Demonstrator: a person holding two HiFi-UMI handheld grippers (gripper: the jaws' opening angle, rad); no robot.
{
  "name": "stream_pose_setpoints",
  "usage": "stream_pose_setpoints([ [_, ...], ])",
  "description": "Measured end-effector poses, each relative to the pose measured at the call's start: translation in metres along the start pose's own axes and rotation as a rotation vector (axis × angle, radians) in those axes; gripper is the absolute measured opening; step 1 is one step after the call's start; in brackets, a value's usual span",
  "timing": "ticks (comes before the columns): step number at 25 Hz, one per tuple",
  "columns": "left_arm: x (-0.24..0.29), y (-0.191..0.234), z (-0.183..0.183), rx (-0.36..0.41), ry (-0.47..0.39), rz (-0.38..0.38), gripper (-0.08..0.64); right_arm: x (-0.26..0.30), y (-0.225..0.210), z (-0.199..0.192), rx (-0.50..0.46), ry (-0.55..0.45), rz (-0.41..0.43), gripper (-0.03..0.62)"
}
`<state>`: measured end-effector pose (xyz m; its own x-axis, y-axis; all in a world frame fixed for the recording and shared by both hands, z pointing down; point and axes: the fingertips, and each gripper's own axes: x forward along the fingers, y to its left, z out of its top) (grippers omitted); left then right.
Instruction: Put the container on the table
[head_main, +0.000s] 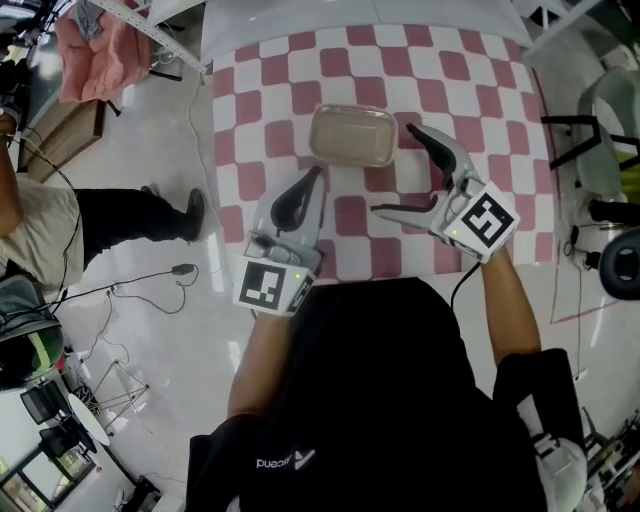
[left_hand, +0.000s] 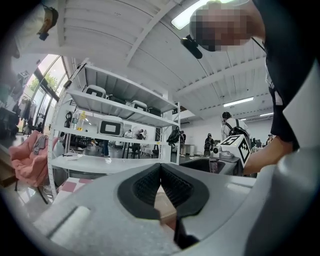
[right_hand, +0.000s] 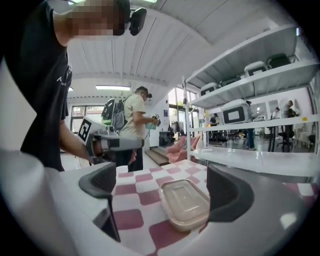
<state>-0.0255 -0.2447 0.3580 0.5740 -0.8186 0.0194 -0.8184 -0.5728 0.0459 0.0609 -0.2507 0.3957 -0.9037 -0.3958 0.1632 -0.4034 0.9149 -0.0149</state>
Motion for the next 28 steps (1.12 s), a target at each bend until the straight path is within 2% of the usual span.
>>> stream_pose_setpoints([
  [3,-0.006,-0.011,0.008,0.003,-0.021,-0.028,0.010,-0.003,0.028,0.023,0.022,-0.100,-0.038,0.530],
  [7,-0.011,-0.023,0.021,0.007,-0.050,-0.065,0.009,-0.010,0.054,0.046,0.054,-0.184,-0.081,0.406],
  [8,-0.012,-0.026,0.024,0.006,-0.059,-0.074,0.009,-0.012,0.057,0.049,0.053,-0.196,-0.098,0.359],
  [10,-0.013,-0.030,0.028,0.007,-0.075,-0.089,0.009,-0.017,0.060,0.053,0.041,-0.211,-0.150,0.198],
  [11,-0.014,-0.032,0.030,0.011,-0.080,-0.095,0.009,-0.019,0.060,0.053,0.035,-0.211,-0.178,0.142],
  [13,-0.016,-0.038,0.034,0.015,-0.086,-0.110,0.009,-0.022,0.063,0.053,0.030,-0.210,-0.217,0.095],
  [18,-0.017,-0.051,0.035,0.027,-0.094,-0.153,0.009,-0.027,0.070,0.057,0.016,-0.215,-0.264,0.006],
  [28,-0.014,-0.058,0.032,0.011,-0.079,-0.184,0.009,-0.032,0.065,0.057,0.025,-0.204,-0.318,0.003],
])
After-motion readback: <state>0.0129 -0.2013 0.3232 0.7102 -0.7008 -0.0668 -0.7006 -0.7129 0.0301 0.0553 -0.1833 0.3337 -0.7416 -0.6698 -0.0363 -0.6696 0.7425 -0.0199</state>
